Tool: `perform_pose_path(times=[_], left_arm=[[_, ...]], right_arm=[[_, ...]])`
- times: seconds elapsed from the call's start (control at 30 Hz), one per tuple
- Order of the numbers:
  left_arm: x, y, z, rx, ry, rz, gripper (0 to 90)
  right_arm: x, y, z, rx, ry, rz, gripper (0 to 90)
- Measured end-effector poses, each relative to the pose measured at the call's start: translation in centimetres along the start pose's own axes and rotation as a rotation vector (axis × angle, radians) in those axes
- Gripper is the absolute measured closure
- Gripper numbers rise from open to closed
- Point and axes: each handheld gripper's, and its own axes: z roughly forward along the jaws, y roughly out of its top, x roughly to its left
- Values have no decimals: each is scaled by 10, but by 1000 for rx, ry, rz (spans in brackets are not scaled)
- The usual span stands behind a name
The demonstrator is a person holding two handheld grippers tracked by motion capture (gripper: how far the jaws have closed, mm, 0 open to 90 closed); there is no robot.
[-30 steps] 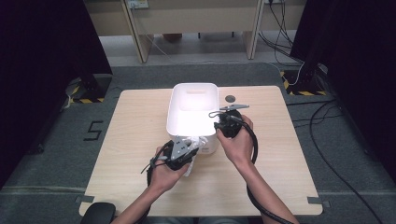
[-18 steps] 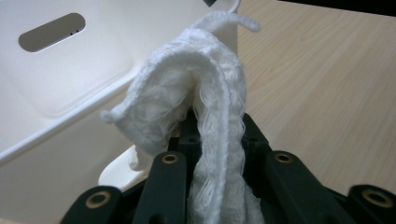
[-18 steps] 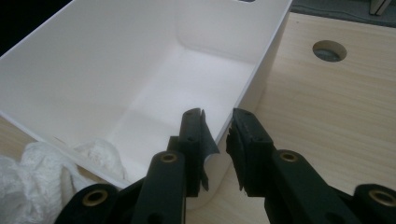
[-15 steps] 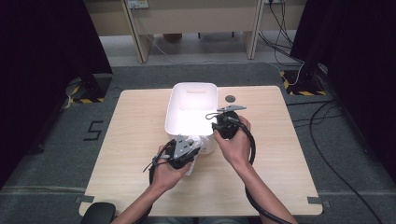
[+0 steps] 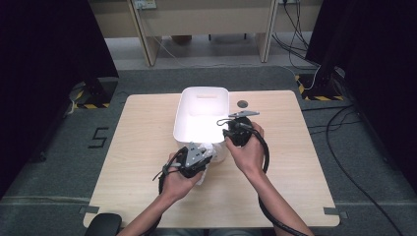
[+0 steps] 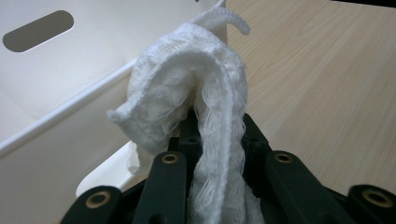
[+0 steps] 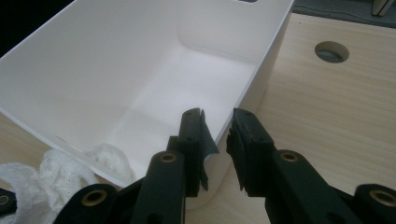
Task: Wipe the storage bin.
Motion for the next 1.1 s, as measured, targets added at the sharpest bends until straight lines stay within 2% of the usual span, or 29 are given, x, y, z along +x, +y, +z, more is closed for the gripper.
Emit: perform_pose_path(times=[0.43, 0.63, 0.8, 1.1], left_arm=[[-5, -9, 9, 35, -6, 3, 760], [-9, -17, 14, 66, -11, 12, 760], [-7, -25, 19, 77, 0, 6, 760], [-6, -28, 23, 99, -2, 12, 760]], right_arm=[[0, 0, 0, 3, 2, -2, 744], [-1, 0, 0, 2, 3, -3, 743], [-1, 0, 0, 1, 4, -4, 743], [-1, 0, 0, 2, 4, -3, 742]])
